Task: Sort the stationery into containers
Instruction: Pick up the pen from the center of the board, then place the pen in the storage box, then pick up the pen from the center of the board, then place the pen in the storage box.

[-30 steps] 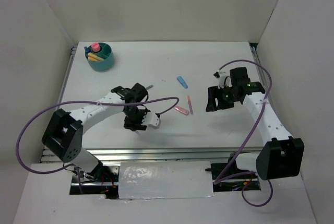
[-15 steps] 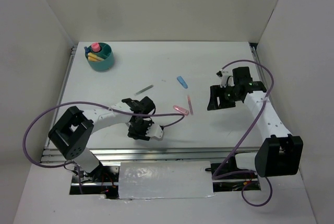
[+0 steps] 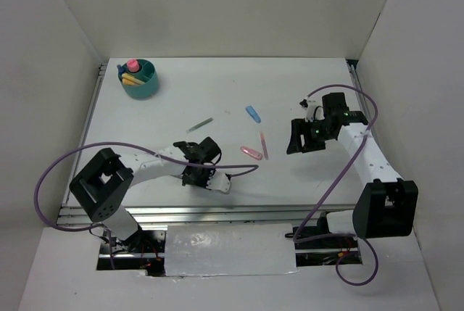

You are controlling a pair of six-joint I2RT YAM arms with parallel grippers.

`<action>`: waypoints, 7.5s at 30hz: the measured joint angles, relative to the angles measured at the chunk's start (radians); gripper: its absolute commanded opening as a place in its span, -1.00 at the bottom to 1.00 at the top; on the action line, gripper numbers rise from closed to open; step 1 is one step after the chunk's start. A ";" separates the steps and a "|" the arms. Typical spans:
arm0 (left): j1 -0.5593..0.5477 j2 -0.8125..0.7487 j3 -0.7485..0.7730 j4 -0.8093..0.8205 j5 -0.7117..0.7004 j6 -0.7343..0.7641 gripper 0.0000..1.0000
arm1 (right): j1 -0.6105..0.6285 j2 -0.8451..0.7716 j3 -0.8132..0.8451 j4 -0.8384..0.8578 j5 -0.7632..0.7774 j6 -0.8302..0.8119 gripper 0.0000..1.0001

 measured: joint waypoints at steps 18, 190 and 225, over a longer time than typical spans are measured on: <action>0.615 0.079 0.634 0.194 0.459 -0.431 -1.00 | -0.001 0.023 0.003 0.002 -0.037 0.000 0.40; 0.732 0.778 1.409 0.158 -0.559 1.034 -1.00 | -0.106 0.117 -0.009 0.018 -0.114 -0.017 0.39; 0.721 0.814 1.417 0.102 -0.666 1.052 -0.44 | -0.109 0.105 -0.031 0.028 -0.112 -0.014 0.39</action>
